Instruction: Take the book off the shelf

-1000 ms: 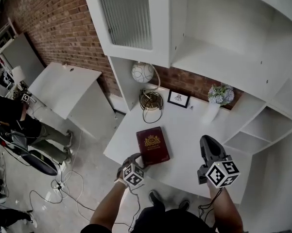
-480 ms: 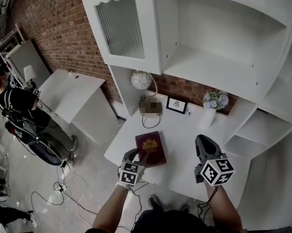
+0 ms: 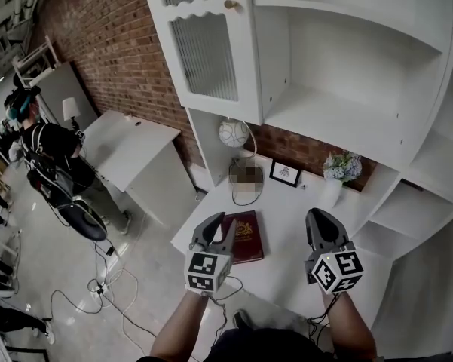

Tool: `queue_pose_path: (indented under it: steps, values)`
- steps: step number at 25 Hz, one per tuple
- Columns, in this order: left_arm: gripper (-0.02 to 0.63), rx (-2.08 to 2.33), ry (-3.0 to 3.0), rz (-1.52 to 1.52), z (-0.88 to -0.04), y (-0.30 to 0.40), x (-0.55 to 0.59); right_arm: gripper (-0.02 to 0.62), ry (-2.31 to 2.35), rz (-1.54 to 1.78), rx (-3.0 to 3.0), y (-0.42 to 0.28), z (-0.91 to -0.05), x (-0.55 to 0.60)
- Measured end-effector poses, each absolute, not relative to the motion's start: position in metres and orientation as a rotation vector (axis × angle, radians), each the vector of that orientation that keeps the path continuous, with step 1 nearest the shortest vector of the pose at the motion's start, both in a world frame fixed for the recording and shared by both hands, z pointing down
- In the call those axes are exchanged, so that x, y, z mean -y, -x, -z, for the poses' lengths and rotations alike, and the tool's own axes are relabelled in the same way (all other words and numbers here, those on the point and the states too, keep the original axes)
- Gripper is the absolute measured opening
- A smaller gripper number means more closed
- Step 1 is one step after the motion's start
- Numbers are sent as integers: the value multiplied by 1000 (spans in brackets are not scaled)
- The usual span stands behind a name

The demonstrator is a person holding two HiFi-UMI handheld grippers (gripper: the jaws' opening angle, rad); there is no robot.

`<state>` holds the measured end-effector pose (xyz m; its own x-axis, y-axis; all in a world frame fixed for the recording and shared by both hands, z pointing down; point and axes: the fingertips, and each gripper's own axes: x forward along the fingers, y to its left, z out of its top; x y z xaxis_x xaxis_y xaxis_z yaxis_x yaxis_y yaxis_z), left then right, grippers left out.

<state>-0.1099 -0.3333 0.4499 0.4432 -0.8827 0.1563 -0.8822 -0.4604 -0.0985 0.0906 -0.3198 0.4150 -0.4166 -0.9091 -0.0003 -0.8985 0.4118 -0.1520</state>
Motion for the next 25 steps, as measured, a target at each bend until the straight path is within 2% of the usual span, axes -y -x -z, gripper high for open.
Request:
queue_pose_path:
  steps: [10,25]
  values:
    - [87,-1697,2530,60,-377,127,315,23,1588,18,-2606,-74,-380,309]
    - [63,-1692,2527,-36,-356,119,310,23,1621,-30,-2596,-96,-367,292]
